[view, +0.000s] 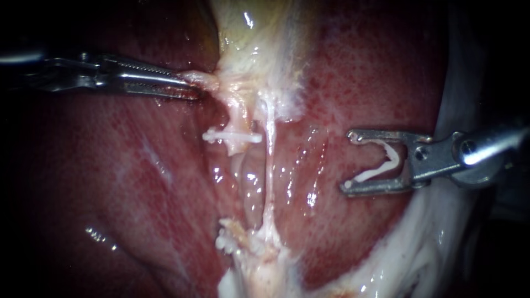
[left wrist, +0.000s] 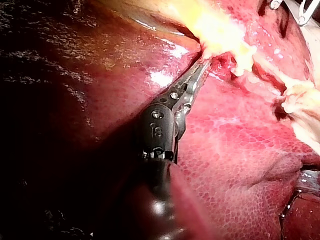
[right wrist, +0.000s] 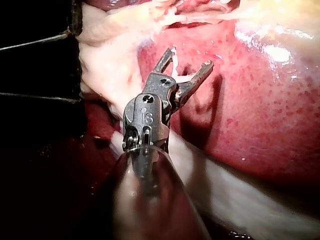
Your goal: Clipping first clip right tube
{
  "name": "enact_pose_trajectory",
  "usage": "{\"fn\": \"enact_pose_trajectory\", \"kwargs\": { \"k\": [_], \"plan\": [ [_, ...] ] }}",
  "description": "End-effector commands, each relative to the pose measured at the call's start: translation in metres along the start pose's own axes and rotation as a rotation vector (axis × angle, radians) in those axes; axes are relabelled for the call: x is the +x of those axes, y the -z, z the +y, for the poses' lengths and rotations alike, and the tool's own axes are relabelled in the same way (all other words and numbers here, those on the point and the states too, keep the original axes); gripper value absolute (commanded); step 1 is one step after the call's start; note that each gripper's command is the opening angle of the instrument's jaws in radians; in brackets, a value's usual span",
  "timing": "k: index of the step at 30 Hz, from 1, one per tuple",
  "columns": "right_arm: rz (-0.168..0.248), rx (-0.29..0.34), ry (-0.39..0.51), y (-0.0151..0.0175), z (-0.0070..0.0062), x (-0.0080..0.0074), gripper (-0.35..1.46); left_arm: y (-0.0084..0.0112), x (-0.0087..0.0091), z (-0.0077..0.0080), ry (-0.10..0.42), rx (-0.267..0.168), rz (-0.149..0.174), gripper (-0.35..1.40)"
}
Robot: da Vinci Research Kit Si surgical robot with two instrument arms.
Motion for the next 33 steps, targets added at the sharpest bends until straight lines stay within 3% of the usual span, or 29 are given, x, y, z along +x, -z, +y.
{"fn": "enact_pose_trajectory", "kwargs": {
  "k": [1, 6, 10, 16, 22, 33],
  "plan": [
    [0.0, 0.0, 0.0, 0.0, 0.0, 0.0, 0.5, 0.0006, 0.0005, 0.0001, 0.004, 0.002, 0.001, -0.35],
    [0.002, 0.006, 0.0, -0.0001, 0.0, 0.0, 0.5, 0.0051, 0.0035, 0.001, 0.0, 0.029, 0.026, -0.35],
    [0.018, 0.024, -0.002, -0.0001, -0.0001, 0.0003, 0.5, 0.0073, 0.0048, 0.0017, -0.012, 0.041, 0.042, -0.35],
    [0.095, 0.085, -0.018, -0.0015, -0.0012, 0.0023, 0.49, 0.007, 0.0047, 0.0019, -0.018, 0.045, 0.045, -0.35],
    [0.102, 0.116, -0.114, -0.0051, -0.0025, 0.0038, 0.49, 0.0069, 0.0047, 0.0019, -0.018, 0.046, 0.045, -0.35],
    [0.11, 0.157, -0.204, -0.012, -0.003, 0.0018, 0.49, 0.0068, 0.0046, 0.0019, -0.019, 0.047, 0.045, -0.35]
  ]
}}
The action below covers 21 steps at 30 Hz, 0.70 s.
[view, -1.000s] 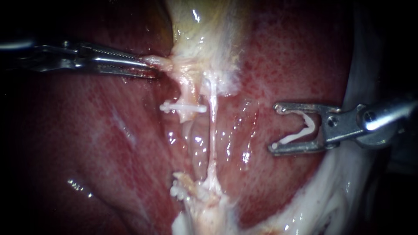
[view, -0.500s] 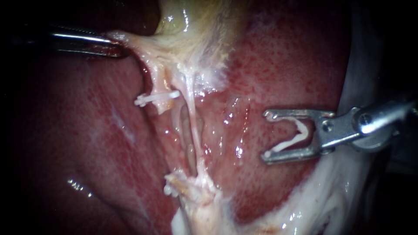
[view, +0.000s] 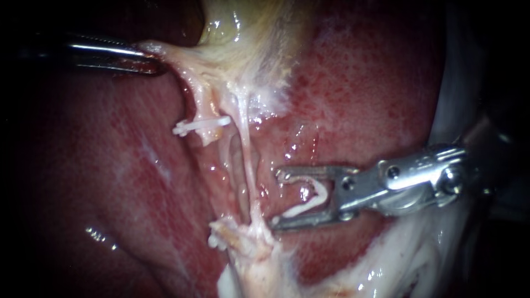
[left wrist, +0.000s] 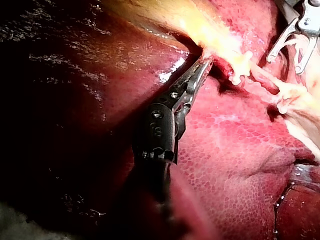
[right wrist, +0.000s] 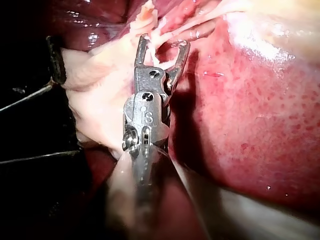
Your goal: Clipping first clip right tube
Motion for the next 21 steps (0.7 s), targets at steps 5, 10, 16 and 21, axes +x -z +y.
{"fn": "enact_pose_trajectory", "kwargs": {
  "k": [5, 10, 16, 21],
  "plan": [
    [0.0, 0.009, -0.024, -0.0019, 0.0011, -0.001, 0.49, 0.0, 0.0, -0.0001, 0.0, 0.0, 0.0, -0.35],
    [0.02, 0.028, -0.056, -0.003, 0.0018, -0.0013, 0.49, 0.0, 0.0, -0.0001, 0.0, 0.0, 0.0, -0.35],
    [0.076, 0.083, -0.118, -0.0039, 0.0023, -0.001, 0.49, -0.0001, -0.0001, -0.0002, -0.001, 0.0, 0.0, -0.35],
    [0.157, 0.165, -0.207, -0.0044, 0.0023, -0.0007, 0.49, -0.0001, -0.0001, -0.0002, -0.001, 0.0, 0.0, -0.35]
  ]
}}
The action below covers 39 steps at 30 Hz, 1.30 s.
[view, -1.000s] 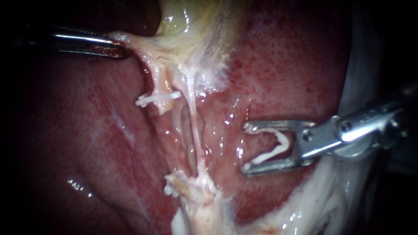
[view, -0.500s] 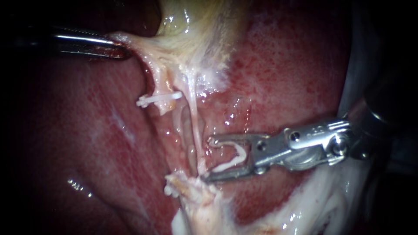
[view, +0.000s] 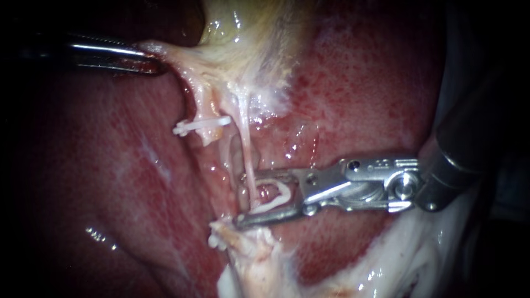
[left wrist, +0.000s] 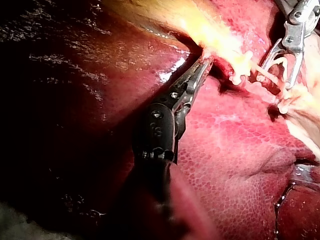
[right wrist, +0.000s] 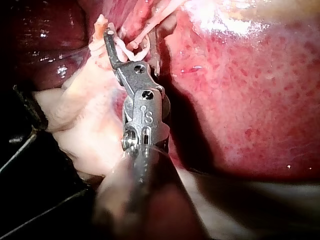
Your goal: Clipping first clip right tube
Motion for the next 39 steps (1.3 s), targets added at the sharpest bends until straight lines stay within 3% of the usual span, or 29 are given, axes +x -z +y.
{"fn": "enact_pose_trajectory", "kwargs": {
  "k": [1, 6, 10, 17, 27, 32, 34, 39],
  "plan": [
    [0.009, 0.016, -0.013, -0.0001, 0.0, 0.0001, 0.49, 0.0, 0.0, 0.0, 0.0, 0.0, 0.0, -0.35],
    [0.04, 0.098, -0.072, -0.0005, -0.0004, 0.0004, 0.49, 0.0, 0.0, 0.0, 0.0, 0.0, 0.0, -0.35],
    [0.055, 0.149, -0.099, -0.0007, -0.0014, 0.0008, 0.48, 0.0, 0.0, 0.0, 0.0, 0.0, 0.0, -0.35],
    [0.054, 0.174, -0.104, -0.0008, -0.0026, 0.0013, 0.42, -0.0001, 0.0, 0.0, 0.0, 0.0, 0.0, -0.35],
    [0.049, 0.18, -0.135, 0.0001, -0.0025, 0.0013, 0.14, -0.0001, 0.0, 0.0, 0.0, 0.0, 0.0, -0.35],
    [0.041, 0.193, -0.157, 0.0005, -0.0025, 0.0014, -0.27, -0.0001, 0.0, 0.0, 0.0, 0.0, 0.0, -0.35],
    [0.036, 0.199, -0.174, 0.0005, -0.0025, 0.0014, -0.35, -0.0001, 0.0, 0.0, 0.0, 0.0, 0.0, -0.35],
    [0.024, 0.209, -0.224, 0.0006, -0.0025, 0.0014, -0.35, -0.0002, 0.0, 0.0, 0.0, 0.001, 0.0, -0.35]
  ]
}}
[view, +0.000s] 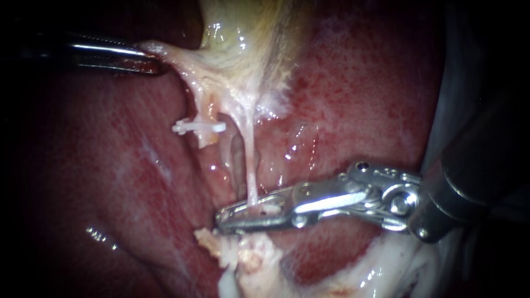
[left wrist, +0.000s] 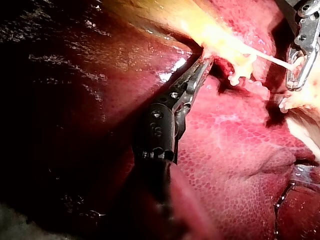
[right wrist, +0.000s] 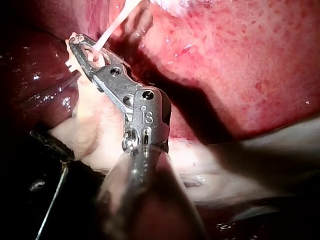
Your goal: Clipping first clip right tube
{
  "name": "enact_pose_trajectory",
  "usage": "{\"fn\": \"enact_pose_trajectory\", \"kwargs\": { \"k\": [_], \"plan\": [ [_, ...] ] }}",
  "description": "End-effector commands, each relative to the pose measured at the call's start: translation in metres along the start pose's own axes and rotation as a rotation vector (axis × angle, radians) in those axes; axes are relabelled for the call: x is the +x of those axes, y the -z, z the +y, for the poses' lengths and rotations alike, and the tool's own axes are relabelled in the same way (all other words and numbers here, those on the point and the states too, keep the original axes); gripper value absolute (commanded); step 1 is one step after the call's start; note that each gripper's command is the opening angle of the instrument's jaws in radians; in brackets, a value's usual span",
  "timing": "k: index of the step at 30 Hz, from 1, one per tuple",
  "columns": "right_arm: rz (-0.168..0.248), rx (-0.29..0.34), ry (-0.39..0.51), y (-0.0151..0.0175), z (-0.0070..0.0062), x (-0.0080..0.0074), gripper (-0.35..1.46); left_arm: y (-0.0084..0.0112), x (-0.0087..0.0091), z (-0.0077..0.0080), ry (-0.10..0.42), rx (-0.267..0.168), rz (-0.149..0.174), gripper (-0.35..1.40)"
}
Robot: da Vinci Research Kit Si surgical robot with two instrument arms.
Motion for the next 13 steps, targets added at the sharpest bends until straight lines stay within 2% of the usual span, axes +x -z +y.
{"fn": "enact_pose_trajectory", "kwargs": {
  "k": [1, 13],
  "plan": [
    [-0.002, 0.002, -0.03, 0.0, 0.0, 0.0, -0.35, 0.0, 0.0, 0.0, 0.0, 0.0, 0.0, -0.35],
    [-0.01, 0.012, -0.033, 0.0002, 0.0005, -0.0002, -0.35, -0.0002, 0.0, -0.0002, 0.0, 0.001, 0.0, -0.35]
  ]
}}
